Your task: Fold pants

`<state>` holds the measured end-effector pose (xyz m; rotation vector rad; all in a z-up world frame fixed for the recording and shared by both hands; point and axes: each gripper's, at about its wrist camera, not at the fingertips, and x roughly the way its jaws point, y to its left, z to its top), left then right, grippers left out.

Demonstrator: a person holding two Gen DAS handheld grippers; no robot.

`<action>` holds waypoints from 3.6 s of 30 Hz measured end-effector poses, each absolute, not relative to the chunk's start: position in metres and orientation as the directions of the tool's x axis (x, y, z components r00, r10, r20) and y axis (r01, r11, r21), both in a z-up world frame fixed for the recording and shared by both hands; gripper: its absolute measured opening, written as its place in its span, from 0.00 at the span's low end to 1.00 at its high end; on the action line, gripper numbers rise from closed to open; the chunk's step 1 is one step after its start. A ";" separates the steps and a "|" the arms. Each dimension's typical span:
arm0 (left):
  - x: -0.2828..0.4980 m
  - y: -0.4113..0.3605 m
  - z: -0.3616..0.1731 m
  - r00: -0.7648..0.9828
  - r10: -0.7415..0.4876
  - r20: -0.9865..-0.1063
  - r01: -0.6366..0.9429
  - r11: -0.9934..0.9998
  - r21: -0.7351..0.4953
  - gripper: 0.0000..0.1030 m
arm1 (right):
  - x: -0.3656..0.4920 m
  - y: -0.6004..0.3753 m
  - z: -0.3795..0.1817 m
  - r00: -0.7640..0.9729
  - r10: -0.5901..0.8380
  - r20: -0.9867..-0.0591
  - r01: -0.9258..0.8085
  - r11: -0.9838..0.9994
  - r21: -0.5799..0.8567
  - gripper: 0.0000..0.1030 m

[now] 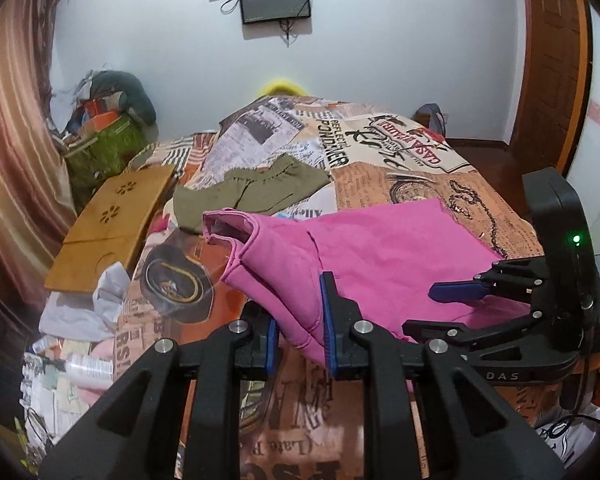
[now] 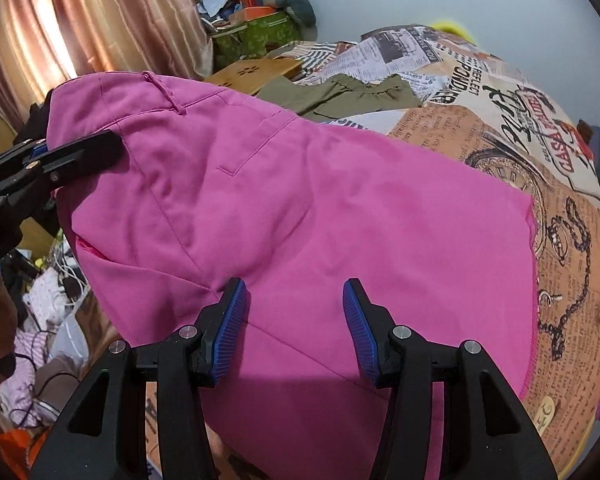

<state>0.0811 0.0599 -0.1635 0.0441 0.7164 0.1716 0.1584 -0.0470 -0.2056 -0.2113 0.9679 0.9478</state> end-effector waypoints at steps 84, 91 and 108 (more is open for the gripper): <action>0.169 -0.037 -0.223 0.531 -0.106 -0.841 0.176 0.984 -0.012 0.58 | 0.187 -0.179 -0.168 0.482 0.564 -0.671 -0.579 0.779 0.240 0.53; 0.170 -0.028 -0.217 0.559 -0.100 -0.823 0.174 0.985 -0.002 0.60 | 0.186 -0.168 -0.203 0.407 0.540 -0.737 -0.562 0.784 0.264 0.53; 0.280 0.054 -0.230 0.501 -0.111 -0.858 0.098 0.993 -0.071 0.60 | 0.187 -0.192 -0.223 0.404 0.522 -0.751 -0.501 0.814 0.295 0.53</action>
